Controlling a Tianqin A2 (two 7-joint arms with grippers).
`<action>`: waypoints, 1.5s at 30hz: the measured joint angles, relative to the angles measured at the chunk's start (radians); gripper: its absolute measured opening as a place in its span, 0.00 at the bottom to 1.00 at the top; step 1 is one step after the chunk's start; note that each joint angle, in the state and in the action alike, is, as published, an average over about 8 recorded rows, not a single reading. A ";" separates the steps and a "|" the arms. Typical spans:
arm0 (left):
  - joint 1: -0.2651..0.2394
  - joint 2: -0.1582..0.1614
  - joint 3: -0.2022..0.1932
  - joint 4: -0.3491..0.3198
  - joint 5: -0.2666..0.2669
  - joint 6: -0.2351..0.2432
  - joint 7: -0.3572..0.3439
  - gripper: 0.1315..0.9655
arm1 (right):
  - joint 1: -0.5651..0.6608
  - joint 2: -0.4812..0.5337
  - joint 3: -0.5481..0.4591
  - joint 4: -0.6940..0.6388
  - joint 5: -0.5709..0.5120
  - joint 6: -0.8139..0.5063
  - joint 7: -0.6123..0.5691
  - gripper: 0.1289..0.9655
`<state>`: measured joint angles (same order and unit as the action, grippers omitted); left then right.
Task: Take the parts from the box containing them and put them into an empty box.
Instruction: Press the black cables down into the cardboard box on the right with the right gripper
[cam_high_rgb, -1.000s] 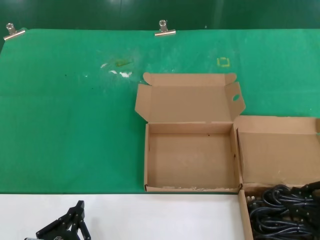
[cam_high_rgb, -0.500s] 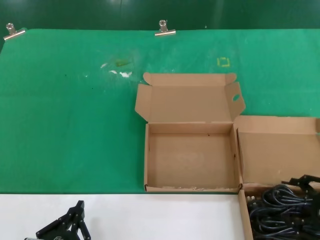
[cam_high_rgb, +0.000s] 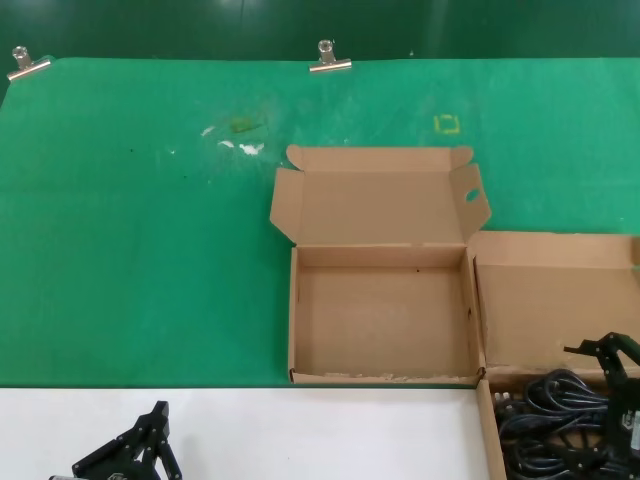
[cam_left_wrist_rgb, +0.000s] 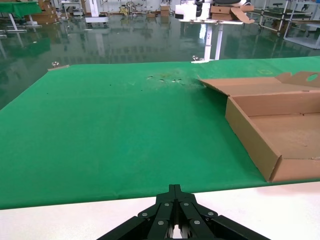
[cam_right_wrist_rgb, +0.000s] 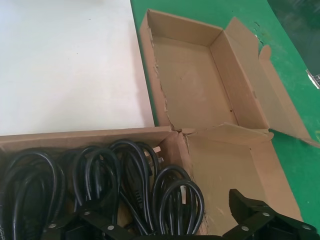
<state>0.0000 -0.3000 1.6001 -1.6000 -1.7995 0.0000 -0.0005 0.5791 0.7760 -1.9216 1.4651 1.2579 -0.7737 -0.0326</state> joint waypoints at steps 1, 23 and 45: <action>0.000 0.000 0.000 0.000 0.000 0.000 0.000 0.02 | 0.003 -0.003 -0.002 -0.004 -0.001 0.000 -0.001 0.41; 0.000 0.000 0.000 0.000 0.000 0.000 0.000 0.02 | 0.035 -0.019 -0.013 -0.038 -0.009 -0.010 0.004 0.75; 0.000 0.000 0.000 0.000 0.000 0.000 0.000 0.02 | 0.055 -0.030 -0.019 -0.075 0.005 -0.006 -0.020 0.34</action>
<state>0.0000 -0.3000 1.6000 -1.6000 -1.7997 0.0000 -0.0003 0.6343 0.7459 -1.9408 1.3904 1.2627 -0.7796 -0.0528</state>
